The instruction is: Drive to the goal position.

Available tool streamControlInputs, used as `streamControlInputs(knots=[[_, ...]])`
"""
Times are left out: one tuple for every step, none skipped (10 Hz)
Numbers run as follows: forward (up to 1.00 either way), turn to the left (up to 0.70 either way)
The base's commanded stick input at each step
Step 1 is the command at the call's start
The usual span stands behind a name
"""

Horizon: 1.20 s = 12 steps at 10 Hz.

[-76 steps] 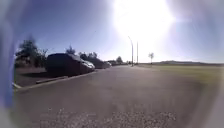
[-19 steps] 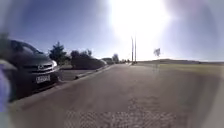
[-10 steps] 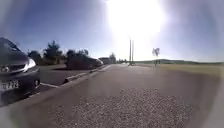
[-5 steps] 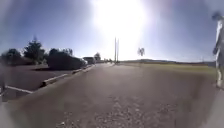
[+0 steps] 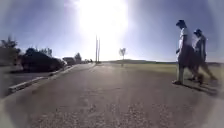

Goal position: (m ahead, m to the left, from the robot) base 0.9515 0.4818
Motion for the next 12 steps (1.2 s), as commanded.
streamControlInputs(knots=[[1.0,0.0],[1.0,0.0],[1.0,0.0],[1.0,0.0],[1.0,0.0],[1.0,0.0],[1.0,0.0],[1.0,0.0],[1.0,0.0],[1.0,0.0],[1.0,0.0],[1.0,0.0]])
